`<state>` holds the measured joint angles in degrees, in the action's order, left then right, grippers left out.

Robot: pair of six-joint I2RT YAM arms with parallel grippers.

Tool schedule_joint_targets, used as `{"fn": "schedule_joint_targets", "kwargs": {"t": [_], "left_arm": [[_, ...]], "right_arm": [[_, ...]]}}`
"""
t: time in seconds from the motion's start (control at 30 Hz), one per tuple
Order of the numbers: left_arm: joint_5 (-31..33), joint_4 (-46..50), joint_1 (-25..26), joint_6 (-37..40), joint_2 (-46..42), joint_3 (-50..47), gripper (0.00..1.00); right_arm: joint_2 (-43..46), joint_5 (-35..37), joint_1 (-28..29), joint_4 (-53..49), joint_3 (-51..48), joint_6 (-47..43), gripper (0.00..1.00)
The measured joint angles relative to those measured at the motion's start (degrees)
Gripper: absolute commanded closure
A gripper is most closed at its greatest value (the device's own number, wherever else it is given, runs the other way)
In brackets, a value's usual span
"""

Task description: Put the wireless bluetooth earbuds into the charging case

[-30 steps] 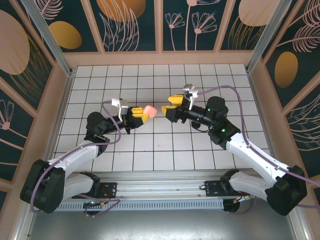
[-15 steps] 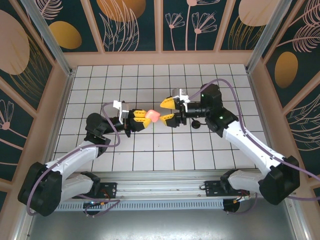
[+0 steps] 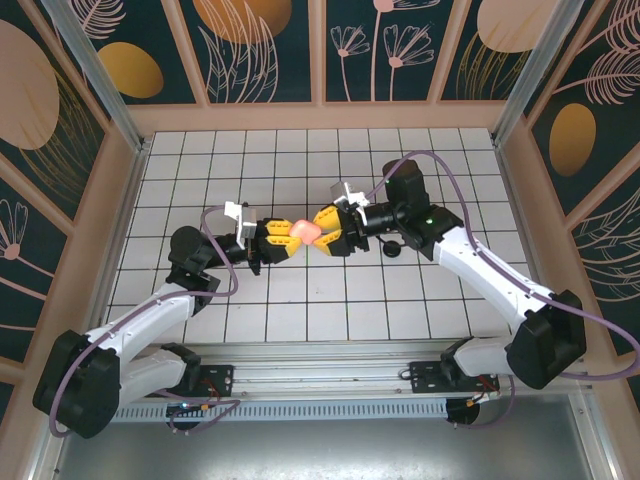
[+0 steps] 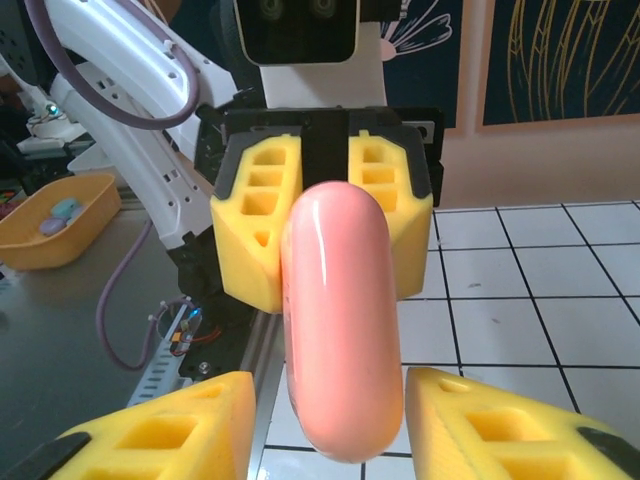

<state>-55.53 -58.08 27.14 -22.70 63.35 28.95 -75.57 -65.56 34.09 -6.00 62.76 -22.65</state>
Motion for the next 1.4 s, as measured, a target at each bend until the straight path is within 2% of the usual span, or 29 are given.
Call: {"fn": "schedule_joint_targets", "kwargs": {"t": [0.23, 0.37, 0.43, 0.47, 0.6, 0.67, 0.93, 1.17, 1.4], "left_arm": [[-0.92, 0.22, 0.31, 0.22, -0.11, 0.00, 0.76], [-0.50, 2.95, 0.31, 1.79, -0.48, 0.42, 0.59], [0.57, 6.58, 0.31, 3.85, -0.92, 1.29, 0.46], [1.09, 8.83, 0.31, 5.31, -1.27, 1.84, 0.43], [3.76, 18.47, 0.31, 11.56, -1.88, 4.44, 0.42], [4.87, 22.73, 0.31, 14.78, -1.62, 5.33, 0.45], [8.07, 36.87, 0.96, 27.91, 0.17, 6.86, 0.44], [8.44, 42.56, 1.07, 36.11, 0.17, 6.86, 0.44], [7.87, 45.07, 1.92, 39.60, 0.17, 6.97, 0.43]], "right_arm": [[-0.31, -0.50, 0.02, -1.53, 0.59, -1.07, 0.79], [-0.28, 0.20, 0.04, -2.54, 0.61, -1.86, 0.80], [-0.13, 1.29, 0.04, -3.56, 0.61, -2.64, 0.80], [0.09, 2.19, 0.02, -4.22, 0.59, -3.04, 0.80], [2.08, 7.72, -0.17, -7.10, 0.28, -5.49, 0.80], [3.48, 11.26, -0.26, -9.07, 0.09, -7.45, 0.80], [6.05, 23.78, -0.04, -17.49, 0.11, -19.21, 0.80], [4.44, 33.07, 3.61, -24.61, 1.68, -27.06, 0.80], [-1.66, 35.95, 7.72, -28.15, 5.51, -30.91, 0.80]]}}
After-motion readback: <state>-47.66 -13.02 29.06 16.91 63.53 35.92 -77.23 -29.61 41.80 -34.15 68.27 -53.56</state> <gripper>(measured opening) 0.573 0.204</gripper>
